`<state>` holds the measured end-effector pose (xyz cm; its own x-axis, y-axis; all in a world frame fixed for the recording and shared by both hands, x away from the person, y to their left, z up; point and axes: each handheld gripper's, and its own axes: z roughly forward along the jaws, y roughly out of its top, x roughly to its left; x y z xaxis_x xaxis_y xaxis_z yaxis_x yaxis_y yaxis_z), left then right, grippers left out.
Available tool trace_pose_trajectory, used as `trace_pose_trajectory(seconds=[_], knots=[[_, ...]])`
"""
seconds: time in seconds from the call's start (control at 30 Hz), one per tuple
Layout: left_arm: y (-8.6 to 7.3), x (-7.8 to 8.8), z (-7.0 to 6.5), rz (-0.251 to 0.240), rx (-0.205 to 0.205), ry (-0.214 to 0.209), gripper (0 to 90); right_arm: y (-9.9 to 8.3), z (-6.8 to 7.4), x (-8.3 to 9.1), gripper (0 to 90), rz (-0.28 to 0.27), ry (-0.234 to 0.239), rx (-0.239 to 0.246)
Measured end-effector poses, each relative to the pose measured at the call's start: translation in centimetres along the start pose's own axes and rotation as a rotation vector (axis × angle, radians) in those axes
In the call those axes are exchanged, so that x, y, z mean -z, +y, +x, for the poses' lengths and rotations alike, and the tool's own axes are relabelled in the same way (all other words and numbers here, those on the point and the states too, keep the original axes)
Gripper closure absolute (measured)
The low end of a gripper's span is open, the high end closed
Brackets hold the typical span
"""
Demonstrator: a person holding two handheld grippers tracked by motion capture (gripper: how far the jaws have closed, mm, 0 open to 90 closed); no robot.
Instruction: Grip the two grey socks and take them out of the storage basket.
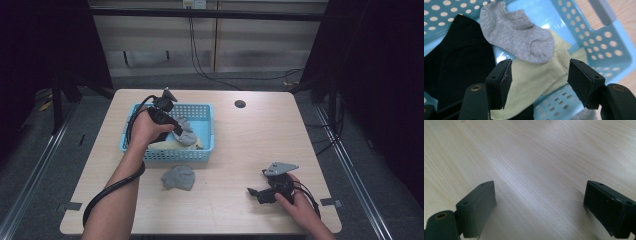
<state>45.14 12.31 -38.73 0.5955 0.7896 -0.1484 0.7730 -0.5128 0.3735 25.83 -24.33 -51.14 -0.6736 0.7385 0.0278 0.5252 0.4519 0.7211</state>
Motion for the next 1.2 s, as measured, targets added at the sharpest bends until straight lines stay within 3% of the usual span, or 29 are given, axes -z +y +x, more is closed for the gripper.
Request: trace_pose_trajectory(seconds=[0.2,0.6,0.87,1.03,1.2], knots=[[-0.1,-1.7,0.5,0.004,0.028,0.004,35.8,0.0,0.0,0.0,10.0,0.003,0.0,-0.002],[0.0,-4.3,0.5,-0.007,0.027,-0.009,37.7,0.0,0.0,0.0,10.1,0.004,-0.002,-0.003],[-0.1,-6.0,0.2,0.022,0.039,-0.02,38.9,0.0,0.0,0.0,10.1,0.002,0.001,-0.002],[0.1,-6.6,0.0,0.036,0.029,-0.02,43.4,0.0,0.0,0.0,10.1,0.002,0.001,-0.003],[0.3,-7.2,-0.1,0.068,0.023,-0.007,54.9,0.0,0.0,0.0,10.1,0.001,0.001,-0.003]])
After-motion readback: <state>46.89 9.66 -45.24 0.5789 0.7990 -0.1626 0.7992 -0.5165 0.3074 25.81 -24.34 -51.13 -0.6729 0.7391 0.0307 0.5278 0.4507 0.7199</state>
